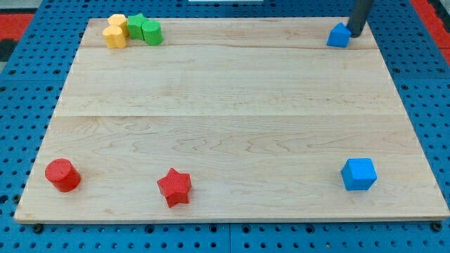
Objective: Move the blue cube parallel to red star
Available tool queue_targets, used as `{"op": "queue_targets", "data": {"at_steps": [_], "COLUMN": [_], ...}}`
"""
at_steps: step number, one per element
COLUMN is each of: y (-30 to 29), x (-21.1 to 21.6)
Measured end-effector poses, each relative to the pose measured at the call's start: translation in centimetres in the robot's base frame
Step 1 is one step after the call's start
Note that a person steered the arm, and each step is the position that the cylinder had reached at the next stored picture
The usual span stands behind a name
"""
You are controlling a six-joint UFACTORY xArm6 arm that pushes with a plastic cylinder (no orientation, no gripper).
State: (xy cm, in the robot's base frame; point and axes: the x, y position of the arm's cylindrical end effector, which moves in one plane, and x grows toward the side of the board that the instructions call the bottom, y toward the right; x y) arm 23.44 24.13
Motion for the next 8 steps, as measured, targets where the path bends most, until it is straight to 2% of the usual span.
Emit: {"op": "queue_targets", "data": {"at_steps": [1, 6, 8], "y": [-1.9, -1.0, 1.0], "x": [-0.1, 0.8, 21.7]}}
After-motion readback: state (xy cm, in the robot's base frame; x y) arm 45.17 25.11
